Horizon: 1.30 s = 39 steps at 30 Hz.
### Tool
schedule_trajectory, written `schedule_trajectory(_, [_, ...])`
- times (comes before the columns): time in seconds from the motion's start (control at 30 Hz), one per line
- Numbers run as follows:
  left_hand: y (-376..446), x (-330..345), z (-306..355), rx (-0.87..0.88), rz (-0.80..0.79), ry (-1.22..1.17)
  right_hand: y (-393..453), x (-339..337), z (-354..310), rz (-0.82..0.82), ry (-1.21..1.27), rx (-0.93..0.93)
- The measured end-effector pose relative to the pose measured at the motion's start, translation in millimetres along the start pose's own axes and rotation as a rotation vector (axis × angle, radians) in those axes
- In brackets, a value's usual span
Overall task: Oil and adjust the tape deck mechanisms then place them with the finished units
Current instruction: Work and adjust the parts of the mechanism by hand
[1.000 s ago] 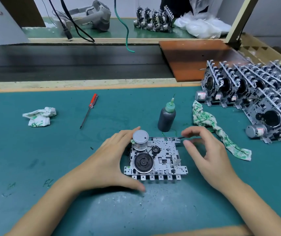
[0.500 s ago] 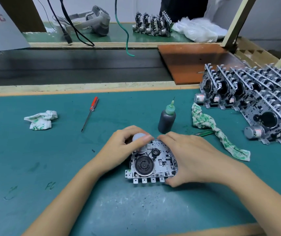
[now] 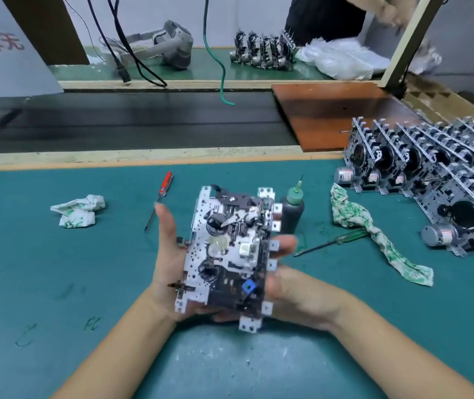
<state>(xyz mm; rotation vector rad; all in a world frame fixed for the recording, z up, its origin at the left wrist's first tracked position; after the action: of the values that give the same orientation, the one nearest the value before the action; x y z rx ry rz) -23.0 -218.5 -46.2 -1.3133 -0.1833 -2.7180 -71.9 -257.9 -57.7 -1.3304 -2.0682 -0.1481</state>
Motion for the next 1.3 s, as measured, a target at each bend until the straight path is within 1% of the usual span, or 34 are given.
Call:
schedule_trajectory(0.07, [-3.0, 0.1, 2.5, 0.011, 0.021, 0.052, -7.0, -17.6, -9.6, 0.163, -0.183, -0.050])
schedule_trajectory(0.1, [-3.4, -2.0, 1.1, 0.009, 0.032, 0.066, -12.5, -23.3, -17.2, 0.219, -0.270, -0.087])
schedule_trajectory(0.17, [-3.3, -8.3, -2.7, 0.006, 0.070, 0.084, -26.7, -37.8, -33.0, 0.377, -0.518, -0.169])
schedule_trajectory(0.23, [-3.6, -17.8, -3.8, 0.033, 0.163, 0.105, -47.7, -58.0, -51.4, 0.608, -0.848, -0.260])
schedule_trajectory(0.27, [-4.0, -23.4, -3.9, 0.047, 0.220, 0.106, -57.9, -64.7, -61.5, 0.697, -1.035, -0.304])
schedule_trajectory(0.3, [-3.6, -28.8, -5.2, 0.048, 0.275, 0.105, -64.9, -70.2, -68.2, 0.745, -1.249, -0.305])
schedule_trajectory(0.33, [-3.2, -34.3, -6.5, 0.041, 0.325, 0.105, -68.4, -73.9, -71.1, 0.767, -1.457, -0.242])
schedule_trajectory(0.37, [-2.8, -39.0, -7.9, 0.028, 0.362, 0.107, -69.5, -80.9, -70.6, 0.755, -1.593, -0.146])
schedule_trajectory(0.43, [-1.8, -43.4, -11.3, -0.015, 0.389, 0.115, -68.6, -93.3, -69.7, 0.714, -1.674, 0.004])
schedule_trajectory(0.53, [0.0, -48.9, -14.8, -0.048, 0.393, 0.106, -57.6, -90.7, -67.8, 0.622, -1.724, 0.080])
schedule_trajectory(0.57, [-0.3, -50.1, -15.8, -0.058, 0.390, 0.104, -52.9, -84.4, -66.6, 0.567, -1.692, 0.055])
schedule_trajectory(0.6, [-0.8, -50.5, -16.6, -0.064, 0.387, 0.103, -48.4, -75.8, -66.2, 0.517, -1.591, 0.005])
schedule_trajectory(0.7, [-1.8, -50.3, -17.0, -0.071, 0.373, 0.091, -36.2, -45.8, -67.2, 0.388, -1.023, -0.209])
schedule_trajectory(0.77, [-3.0, -53.2, -19.1, -0.098, 0.370, 0.116, -29.9, -34.3, -67.1, 0.348, -0.772, -0.326])
schedule_trajectory(0.8, [-3.5, -55.0, -20.1, -0.110, 0.372, 0.134, -27.2, -32.7, -64.4, 0.334, -0.670, -0.351])
schedule_trajectory(0.87, [-3.4, -56.2, -22.0, -0.124, 0.374, 0.160, -23.9, -36.5, -56.1, 0.329, -0.501, -0.339])
schedule_trajectory(0.9, [-3.3, -56.6, -22.3, -0.128, 0.377, 0.170, -24.3, -39.8, -53.4, 0.343, -0.464, -0.320])
schedule_trajectory(0.97, [-2.9, -57.7, -22.1, -0.131, 0.386, 0.186, -26.6, -46.6, -49.7, 0.366, -0.467, -0.261])
schedule_trajectory(1.17, [-1.3, -58.1, -22.9, -0.109, 0.405, 0.129, -25.6, -50.7, -25.2, 0.349, -0.376, 0.045])
schedule_trajectory(1.3, [-1.9, -57.5, -23.0, -0.104, 0.417, 0.081, -21.6, -51.1, -18.7, 0.350, -0.381, 0.100])
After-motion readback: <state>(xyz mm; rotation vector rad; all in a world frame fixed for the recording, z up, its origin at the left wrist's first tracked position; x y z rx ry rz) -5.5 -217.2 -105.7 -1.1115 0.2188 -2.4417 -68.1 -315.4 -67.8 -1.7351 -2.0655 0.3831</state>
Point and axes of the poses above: each hand's wrist, its own y-axis towards the middle knuckle, its own x-axis out of the palm, z = x × y, the point moved 7 cm from there along y, towards the middle knuckle, and after that the axes turned 15 degrees about y, right-handed, at the moved point
